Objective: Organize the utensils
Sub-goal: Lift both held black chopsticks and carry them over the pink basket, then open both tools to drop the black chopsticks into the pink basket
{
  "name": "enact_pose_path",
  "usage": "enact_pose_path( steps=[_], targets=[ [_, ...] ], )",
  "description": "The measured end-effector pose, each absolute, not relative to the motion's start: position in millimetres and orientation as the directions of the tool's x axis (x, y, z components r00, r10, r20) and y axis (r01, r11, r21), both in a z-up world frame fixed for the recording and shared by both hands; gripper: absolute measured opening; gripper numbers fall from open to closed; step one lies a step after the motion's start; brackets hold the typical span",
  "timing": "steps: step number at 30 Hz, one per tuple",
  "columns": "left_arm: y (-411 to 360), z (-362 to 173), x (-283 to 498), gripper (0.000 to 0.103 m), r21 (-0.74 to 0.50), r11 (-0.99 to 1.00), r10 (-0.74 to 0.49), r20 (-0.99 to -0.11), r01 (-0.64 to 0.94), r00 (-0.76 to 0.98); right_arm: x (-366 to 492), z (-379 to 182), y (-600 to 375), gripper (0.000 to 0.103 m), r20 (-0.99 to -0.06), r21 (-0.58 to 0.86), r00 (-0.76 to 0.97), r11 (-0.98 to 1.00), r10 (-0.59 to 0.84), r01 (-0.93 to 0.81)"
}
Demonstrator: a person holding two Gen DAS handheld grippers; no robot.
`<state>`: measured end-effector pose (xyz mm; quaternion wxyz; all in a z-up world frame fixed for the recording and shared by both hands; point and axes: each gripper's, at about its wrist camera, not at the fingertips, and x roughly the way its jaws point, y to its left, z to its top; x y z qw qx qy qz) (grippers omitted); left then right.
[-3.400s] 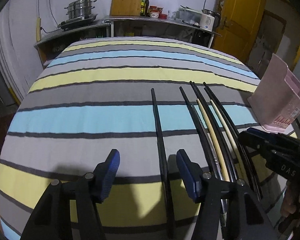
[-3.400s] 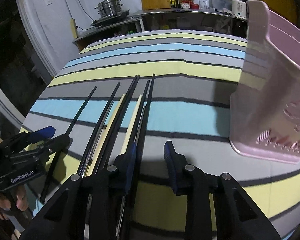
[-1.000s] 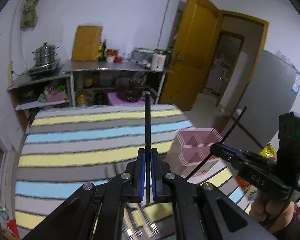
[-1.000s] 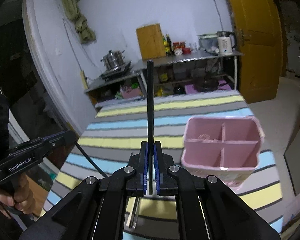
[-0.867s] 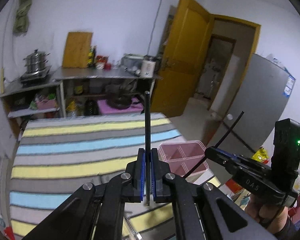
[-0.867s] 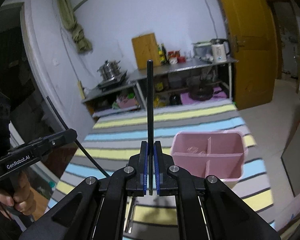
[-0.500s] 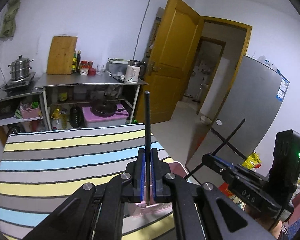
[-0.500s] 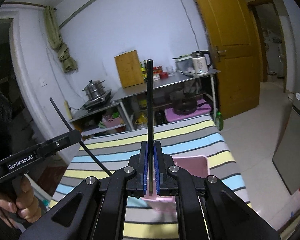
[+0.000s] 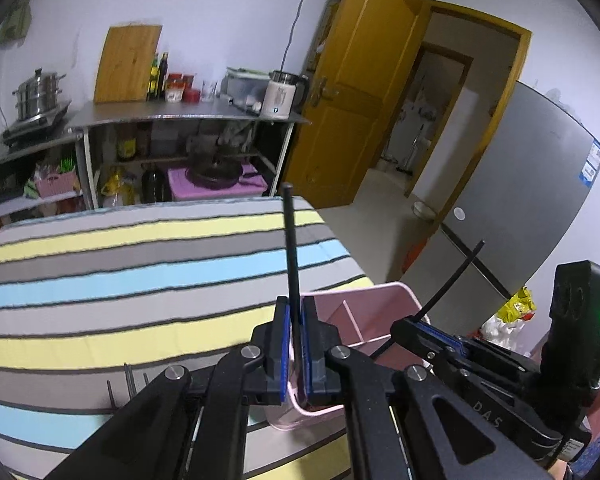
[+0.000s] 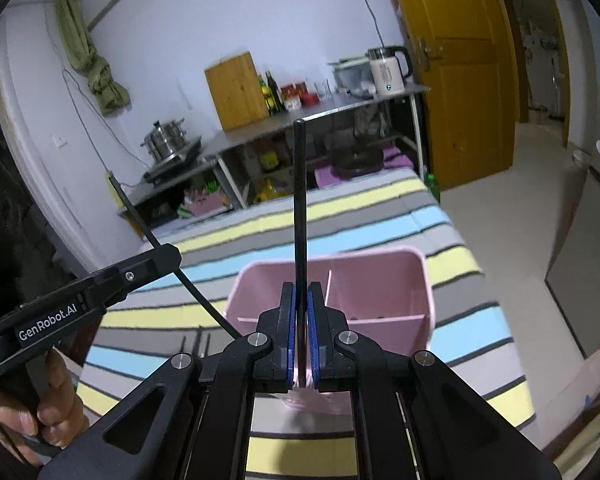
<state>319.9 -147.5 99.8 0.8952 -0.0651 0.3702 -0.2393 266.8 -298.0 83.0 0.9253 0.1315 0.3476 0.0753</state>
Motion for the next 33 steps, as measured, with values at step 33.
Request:
enact_pose_path(
  steps=[33],
  targets=[
    [-5.4, 67.5, 172.2, 0.027, -0.243, 0.941, -0.336, -0.571, 0.237, 0.749, 164.2, 74.1, -239.9, 0.028, -0.582, 0.27, 0.746, 0.942, 0.323, -0.197]
  ],
)
